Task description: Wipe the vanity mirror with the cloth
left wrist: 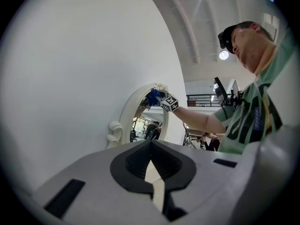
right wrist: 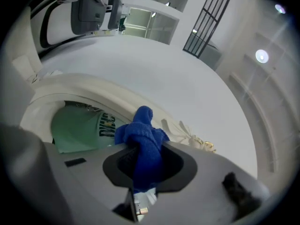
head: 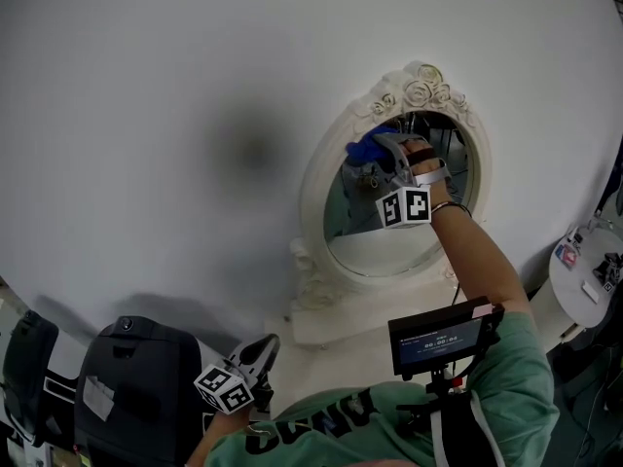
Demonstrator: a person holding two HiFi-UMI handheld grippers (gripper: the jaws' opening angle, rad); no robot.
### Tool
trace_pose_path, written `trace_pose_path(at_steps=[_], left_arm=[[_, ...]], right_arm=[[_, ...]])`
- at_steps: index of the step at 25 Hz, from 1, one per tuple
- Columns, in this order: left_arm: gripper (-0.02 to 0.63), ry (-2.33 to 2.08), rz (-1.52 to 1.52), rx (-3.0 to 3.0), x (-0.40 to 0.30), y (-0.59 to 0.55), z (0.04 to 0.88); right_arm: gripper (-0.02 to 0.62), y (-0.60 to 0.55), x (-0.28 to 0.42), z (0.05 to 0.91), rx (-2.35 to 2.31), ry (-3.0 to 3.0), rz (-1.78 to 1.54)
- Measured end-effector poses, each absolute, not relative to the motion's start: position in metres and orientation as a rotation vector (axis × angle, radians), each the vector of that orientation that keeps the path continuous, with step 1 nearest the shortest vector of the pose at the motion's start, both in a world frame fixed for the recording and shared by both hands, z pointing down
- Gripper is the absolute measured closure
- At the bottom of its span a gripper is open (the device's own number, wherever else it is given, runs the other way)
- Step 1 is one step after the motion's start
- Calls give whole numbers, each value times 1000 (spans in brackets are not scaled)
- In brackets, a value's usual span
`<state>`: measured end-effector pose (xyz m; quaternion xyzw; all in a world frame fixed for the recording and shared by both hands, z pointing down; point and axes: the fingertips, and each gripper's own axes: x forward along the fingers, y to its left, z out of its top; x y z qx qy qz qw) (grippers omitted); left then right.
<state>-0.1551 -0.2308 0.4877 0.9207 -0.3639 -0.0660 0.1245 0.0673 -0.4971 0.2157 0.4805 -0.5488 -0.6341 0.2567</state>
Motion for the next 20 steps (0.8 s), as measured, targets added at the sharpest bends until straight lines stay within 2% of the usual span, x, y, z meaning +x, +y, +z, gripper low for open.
trace_pose_path(at_steps=[9,15,20], left_arm=[[600,-1018,-211,2683,-147,-241,487],[600,-1022,-176,2690,-140,-246,484],[600,-1022,-173,2683,-135,-248,484]], right_arm=[[528,-497,83,201,1282,-1457,-1801],[528,-517,177,181,1493,-1388,-1654],[528,-528,251,197,1514,-1235,-1548]])
